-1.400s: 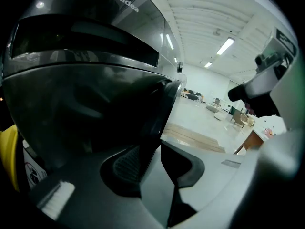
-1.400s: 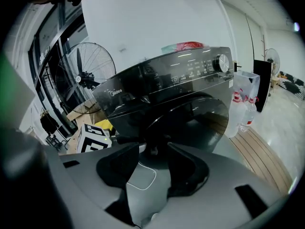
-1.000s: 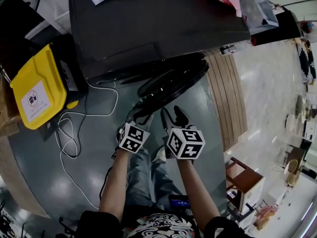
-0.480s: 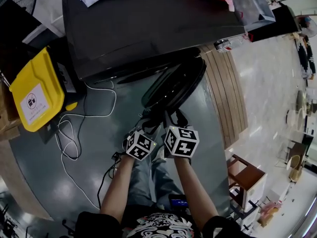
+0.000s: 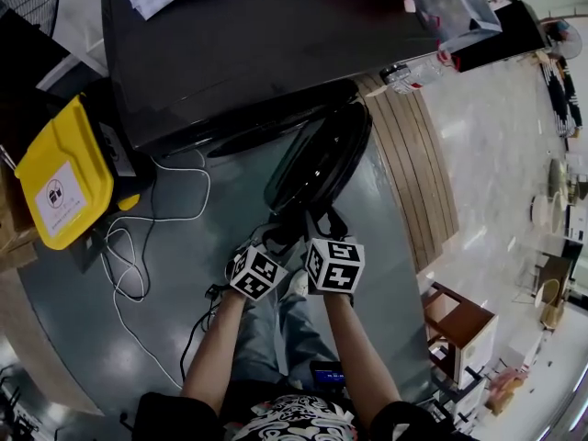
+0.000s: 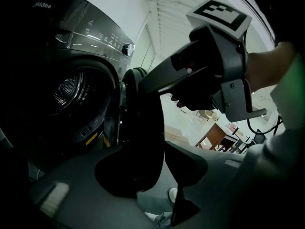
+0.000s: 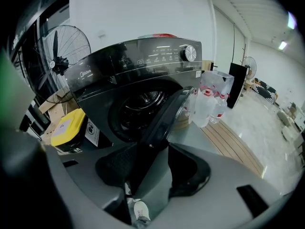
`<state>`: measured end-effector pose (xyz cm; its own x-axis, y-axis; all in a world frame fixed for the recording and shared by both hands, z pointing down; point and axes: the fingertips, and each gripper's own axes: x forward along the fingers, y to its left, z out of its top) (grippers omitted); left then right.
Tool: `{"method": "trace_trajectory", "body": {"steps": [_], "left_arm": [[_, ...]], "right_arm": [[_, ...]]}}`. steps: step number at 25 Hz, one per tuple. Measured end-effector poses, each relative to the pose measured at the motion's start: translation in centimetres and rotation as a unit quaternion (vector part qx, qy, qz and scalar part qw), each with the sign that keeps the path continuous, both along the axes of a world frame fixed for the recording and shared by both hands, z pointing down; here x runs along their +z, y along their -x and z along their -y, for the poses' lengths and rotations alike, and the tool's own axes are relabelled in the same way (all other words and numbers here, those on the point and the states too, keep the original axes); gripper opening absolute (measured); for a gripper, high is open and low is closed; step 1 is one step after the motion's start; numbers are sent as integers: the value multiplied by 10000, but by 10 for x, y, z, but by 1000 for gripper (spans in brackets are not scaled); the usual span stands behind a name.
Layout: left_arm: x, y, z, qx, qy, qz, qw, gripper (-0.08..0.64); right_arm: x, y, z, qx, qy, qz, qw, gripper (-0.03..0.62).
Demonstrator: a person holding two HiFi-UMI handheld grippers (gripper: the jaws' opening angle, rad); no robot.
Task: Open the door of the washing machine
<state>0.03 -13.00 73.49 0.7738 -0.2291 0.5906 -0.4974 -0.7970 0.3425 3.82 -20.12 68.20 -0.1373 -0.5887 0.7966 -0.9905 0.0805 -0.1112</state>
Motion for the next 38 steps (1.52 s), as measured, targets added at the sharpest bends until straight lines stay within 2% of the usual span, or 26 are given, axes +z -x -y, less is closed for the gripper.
{"method": "trace_trajectory", "body": {"steps": [2, 4, 10, 17, 28, 33, 37, 38], "left_arm": [[-4, 2, -1, 3, -96, 7, 10000, 174], [-9, 8, 4, -166, -204, -18, 9997, 118], [-16, 29, 28, -859, -216, -107, 9960, 117], [-17, 50, 55, -1651, -211, -229, 9858, 110], [-17, 64, 67, -2103, -123, -327, 9770, 110], [-15, 69, 66, -2241, -92, -348, 9739, 110], [-21, 72, 64, -2315, -169, -338, 9721, 110], [-25, 72, 64, -2351, -217, -333, 9711, 110]], "right_arm": [[1, -5, -3, 9, 55, 3, 10000, 201], [1, -12, -7, 20, 116, -7, 9999, 198], [1, -48, -28, 199, 237, -187, 9993, 169], [0, -101, -50, 440, 357, -621, 9965, 152], [-4, -197, -66, 1134, 377, -1429, 9825, 149], [-4, -231, -64, 1244, 392, -1721, 9764, 137], [-3, -252, -60, 1448, 443, -1837, 9712, 118], [-4, -257, -60, 1526, 457, -1888, 9690, 82]]}}
